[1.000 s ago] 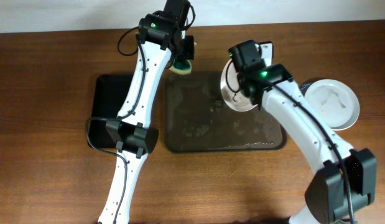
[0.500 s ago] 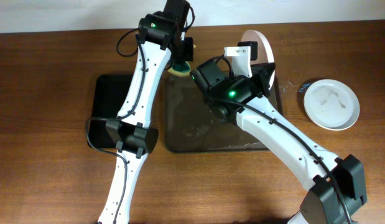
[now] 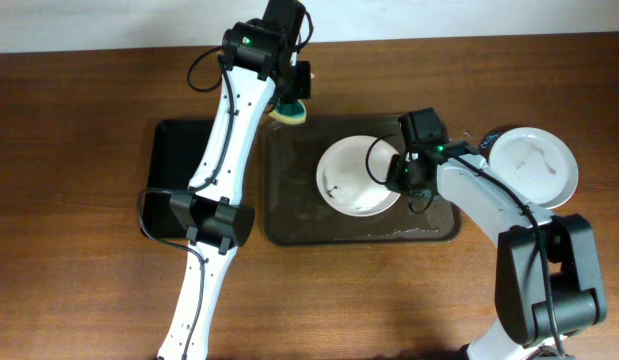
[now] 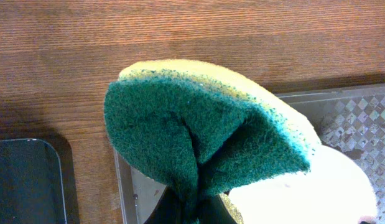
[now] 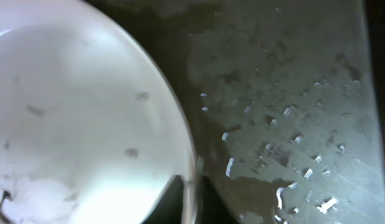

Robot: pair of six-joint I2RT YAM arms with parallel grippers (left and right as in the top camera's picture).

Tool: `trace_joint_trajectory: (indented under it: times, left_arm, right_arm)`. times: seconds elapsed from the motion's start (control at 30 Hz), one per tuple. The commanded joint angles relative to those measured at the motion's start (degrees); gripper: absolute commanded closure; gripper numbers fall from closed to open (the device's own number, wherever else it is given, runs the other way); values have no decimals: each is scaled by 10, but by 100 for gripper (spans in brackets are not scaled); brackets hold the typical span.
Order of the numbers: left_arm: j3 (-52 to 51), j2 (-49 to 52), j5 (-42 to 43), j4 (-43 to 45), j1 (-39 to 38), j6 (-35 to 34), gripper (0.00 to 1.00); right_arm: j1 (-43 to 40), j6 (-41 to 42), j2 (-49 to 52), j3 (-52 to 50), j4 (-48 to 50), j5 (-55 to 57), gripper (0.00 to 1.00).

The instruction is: Clean dirty plates on tray and stack at the side

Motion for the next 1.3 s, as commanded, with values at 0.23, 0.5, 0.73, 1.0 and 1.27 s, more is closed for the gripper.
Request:
trace_joint_trajectory:
  times: [0.23, 0.5, 0.73, 1.0, 1.27]
  left_arm:
    - [14, -11, 7, 1, 3, 9, 100]
    - [13, -9, 22, -5, -2, 9, 100]
    - [-84, -8, 25, 46, -41, 20, 100]
    - [-342, -8, 64, 217, -101, 122, 100]
    - [-456, -8, 242, 264, -77, 233, 100]
  right_arm:
    - [-33, -295, 117, 145, 32, -116, 71]
    - [-75, -242, 156, 151, -19, -146, 96]
    - [-66, -112, 156, 99, -31, -142, 96]
    - [-66, -113, 156, 94, -21, -141, 96]
    - [-66, -113, 156, 93, -21, -141, 96]
